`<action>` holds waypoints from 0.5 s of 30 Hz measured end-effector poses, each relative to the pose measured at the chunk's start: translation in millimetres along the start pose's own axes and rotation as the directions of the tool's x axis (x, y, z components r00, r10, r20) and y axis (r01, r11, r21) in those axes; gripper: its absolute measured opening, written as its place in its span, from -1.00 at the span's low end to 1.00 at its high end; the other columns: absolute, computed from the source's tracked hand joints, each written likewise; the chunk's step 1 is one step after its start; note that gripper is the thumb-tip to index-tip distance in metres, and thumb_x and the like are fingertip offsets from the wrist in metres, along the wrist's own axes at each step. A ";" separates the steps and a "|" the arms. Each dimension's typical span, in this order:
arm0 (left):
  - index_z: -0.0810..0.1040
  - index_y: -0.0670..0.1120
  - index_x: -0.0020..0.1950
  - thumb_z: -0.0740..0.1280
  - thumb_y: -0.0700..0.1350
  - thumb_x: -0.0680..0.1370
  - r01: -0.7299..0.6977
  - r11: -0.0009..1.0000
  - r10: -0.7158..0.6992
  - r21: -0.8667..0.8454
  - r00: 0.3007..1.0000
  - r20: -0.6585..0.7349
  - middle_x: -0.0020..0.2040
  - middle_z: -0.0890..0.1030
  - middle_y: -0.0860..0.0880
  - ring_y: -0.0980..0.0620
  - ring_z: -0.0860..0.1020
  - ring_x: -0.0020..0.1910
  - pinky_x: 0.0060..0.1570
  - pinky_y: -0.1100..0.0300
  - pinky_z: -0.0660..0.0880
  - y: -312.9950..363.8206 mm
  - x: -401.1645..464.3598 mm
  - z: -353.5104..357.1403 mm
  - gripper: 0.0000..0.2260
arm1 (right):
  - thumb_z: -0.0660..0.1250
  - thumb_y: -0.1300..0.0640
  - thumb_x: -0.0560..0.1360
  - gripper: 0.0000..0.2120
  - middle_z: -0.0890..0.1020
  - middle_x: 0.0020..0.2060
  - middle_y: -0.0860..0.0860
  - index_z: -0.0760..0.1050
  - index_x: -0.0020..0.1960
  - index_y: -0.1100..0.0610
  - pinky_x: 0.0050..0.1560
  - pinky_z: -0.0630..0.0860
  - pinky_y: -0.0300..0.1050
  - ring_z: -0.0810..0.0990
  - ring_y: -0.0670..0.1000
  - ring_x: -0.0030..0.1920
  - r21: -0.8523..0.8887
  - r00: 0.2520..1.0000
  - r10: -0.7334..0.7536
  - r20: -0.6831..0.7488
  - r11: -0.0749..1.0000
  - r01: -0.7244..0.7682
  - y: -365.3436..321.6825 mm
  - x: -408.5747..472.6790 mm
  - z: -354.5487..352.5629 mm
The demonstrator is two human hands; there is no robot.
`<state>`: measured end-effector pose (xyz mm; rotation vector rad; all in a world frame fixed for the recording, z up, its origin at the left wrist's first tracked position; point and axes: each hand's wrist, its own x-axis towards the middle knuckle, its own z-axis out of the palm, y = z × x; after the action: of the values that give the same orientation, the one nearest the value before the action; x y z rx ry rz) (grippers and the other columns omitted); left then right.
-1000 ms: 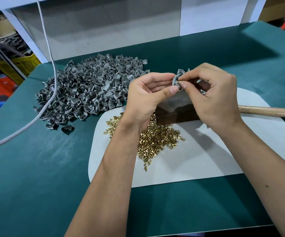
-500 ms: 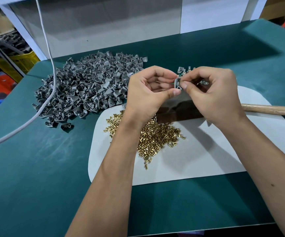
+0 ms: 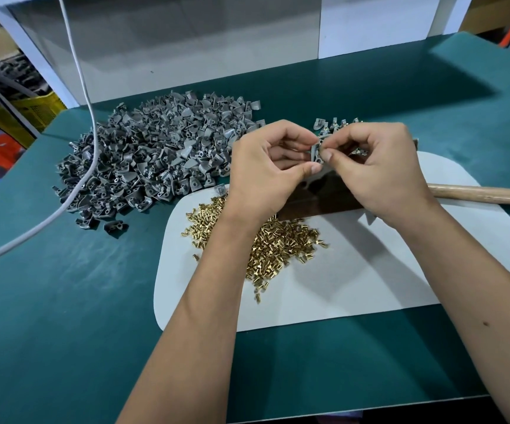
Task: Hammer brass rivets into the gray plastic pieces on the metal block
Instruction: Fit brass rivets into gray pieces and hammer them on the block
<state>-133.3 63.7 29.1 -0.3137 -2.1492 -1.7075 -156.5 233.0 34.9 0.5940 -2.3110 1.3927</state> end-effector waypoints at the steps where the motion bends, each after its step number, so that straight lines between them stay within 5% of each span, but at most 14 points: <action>1: 0.66 -0.22 0.00 0.60 -0.39 0.34 -0.002 1.000 0.002 0.006 1.000 -0.009 -0.08 0.71 -0.20 -0.10 0.72 -0.08 0.00 0.11 0.67 -0.5 -0.1 0.2 -0.71 | 0.42 0.15 0.50 -0.90 0.69 -0.25 -0.13 0.66 -0.12 -0.04 -0.08 0.57 -0.14 0.64 -0.10 -0.19 0.005 1.000 0.004 0.004 1.000 -0.004 0.2 0.2 -0.4; 8: 0.64 -0.16 -0.01 0.61 -0.37 0.34 0.014 1.000 -0.014 0.006 1.000 -0.026 -0.05 0.72 -0.14 -0.06 0.71 -0.07 0.02 0.05 0.67 -1.5 -0.2 0.0 -0.70 | 0.23 0.15 0.67 -0.73 0.67 -0.28 -0.05 0.68 -0.07 0.06 -0.28 0.46 -0.41 0.58 -0.26 -0.33 0.129 0.997 0.072 0.030 0.989 -0.075 -1.9 -0.4 -1.1; 15: 0.64 -0.20 0.01 0.61 -0.39 0.34 0.043 0.999 -0.042 0.019 0.999 -0.033 -0.10 0.72 -0.14 -0.01 0.73 -0.09 -0.01 0.13 0.67 -3.6 -1.1 0.6 -0.69 | 0.23 0.17 0.67 -0.75 0.66 -0.24 -0.10 0.69 0.00 0.12 -0.14 0.47 -0.29 0.59 -0.26 -0.27 0.066 0.997 0.039 0.061 0.997 -0.043 -1.5 -0.9 -0.1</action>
<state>-133.8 63.5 25.4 -0.2349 -2.1630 -1.7010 -155.0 232.6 35.6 0.6197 -2.3425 1.4961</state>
